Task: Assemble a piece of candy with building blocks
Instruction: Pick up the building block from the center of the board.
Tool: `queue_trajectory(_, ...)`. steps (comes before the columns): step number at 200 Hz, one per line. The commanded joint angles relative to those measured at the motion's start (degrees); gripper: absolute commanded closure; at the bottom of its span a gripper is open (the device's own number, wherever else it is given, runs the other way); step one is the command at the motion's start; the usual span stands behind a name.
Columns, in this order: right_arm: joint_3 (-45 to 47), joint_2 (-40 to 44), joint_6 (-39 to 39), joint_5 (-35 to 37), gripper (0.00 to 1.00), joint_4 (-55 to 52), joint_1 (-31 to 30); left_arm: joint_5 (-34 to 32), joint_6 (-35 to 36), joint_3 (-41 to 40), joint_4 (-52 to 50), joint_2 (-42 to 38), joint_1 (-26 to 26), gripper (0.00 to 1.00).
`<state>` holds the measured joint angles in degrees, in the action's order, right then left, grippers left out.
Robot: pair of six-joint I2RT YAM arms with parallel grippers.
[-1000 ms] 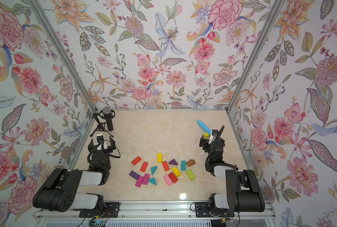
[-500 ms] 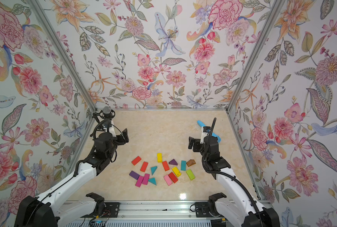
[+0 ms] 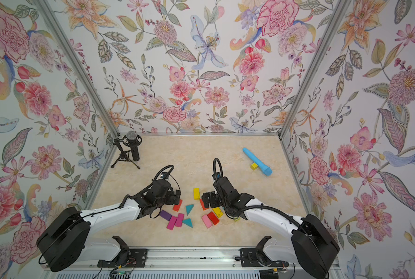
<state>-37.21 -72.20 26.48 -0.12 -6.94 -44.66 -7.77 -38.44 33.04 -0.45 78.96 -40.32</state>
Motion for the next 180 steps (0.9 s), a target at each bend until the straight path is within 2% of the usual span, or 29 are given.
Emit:
queue_trajectory(1,-1.47,-1.56,1.12,-4.61,0.00,4.36,-0.41,-2.01,-0.63,1.63,-1.84,2.64,-0.47,0.01)
queue_trajectory(38,-2.83,-4.23,-1.25,-7.79,0.00,6.30,-0.50,-4.27,1.25,5.03,-5.16,7.55,0.04,0.01)
queue_trajectory(79,-3.04,-3.91,-2.56,-8.70,0.00,6.36,-0.12,-3.15,1.60,3.91,-5.61,6.49,2.21,0.04)
queue_trajectory(109,-2.69,-3.13,-3.31,-9.50,0.00,6.32,0.43,-1.72,2.30,2.18,-5.75,4.90,4.22,0.16)
queue_trajectory(152,-2.69,-2.53,-3.14,-10.26,0.00,6.07,0.97,-0.20,4.75,1.81,-5.66,6.30,5.77,0.23)
queue_trajectory(180,-2.52,-0.92,-3.42,-10.22,0.00,5.64,1.45,0.39,6.34,2.12,-6.70,7.53,5.68,0.40)
